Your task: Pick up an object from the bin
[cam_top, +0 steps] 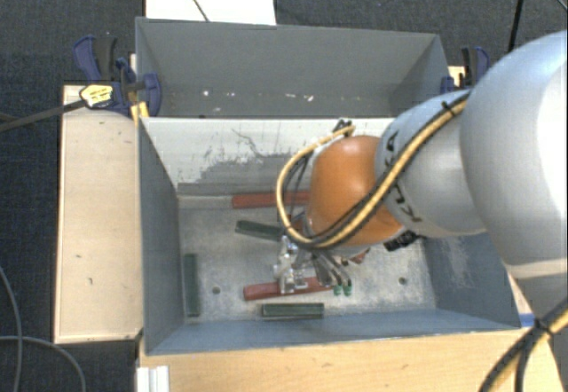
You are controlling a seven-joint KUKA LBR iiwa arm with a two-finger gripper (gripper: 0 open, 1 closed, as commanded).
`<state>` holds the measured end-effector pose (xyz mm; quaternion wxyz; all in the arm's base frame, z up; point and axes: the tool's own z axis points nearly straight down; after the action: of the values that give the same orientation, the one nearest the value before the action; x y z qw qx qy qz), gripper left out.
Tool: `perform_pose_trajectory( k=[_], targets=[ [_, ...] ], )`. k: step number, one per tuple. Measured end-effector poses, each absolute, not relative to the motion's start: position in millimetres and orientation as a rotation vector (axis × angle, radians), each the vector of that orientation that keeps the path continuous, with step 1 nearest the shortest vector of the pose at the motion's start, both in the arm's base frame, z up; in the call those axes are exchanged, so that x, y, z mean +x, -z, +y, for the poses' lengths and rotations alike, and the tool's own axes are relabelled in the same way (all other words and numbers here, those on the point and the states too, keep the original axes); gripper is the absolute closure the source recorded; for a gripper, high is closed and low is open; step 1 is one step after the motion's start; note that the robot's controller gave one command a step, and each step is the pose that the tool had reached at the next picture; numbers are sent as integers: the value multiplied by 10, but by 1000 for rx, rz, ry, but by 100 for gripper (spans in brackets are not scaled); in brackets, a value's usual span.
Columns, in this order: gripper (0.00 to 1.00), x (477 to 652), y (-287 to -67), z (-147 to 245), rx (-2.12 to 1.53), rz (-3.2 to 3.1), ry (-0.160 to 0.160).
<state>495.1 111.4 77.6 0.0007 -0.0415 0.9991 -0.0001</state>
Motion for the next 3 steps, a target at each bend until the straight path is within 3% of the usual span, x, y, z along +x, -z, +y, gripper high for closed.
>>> perform_pose_trajectory(
  k=[1, 2, 3],
  targets=[
    [0, 5021, -780, 1125, -125, 3104, -9],
    [0, 5019, -778, 1126, -124, 3105, -9],
    [0, 4934, -922, 796, -251, 3115, -5]
  ],
)
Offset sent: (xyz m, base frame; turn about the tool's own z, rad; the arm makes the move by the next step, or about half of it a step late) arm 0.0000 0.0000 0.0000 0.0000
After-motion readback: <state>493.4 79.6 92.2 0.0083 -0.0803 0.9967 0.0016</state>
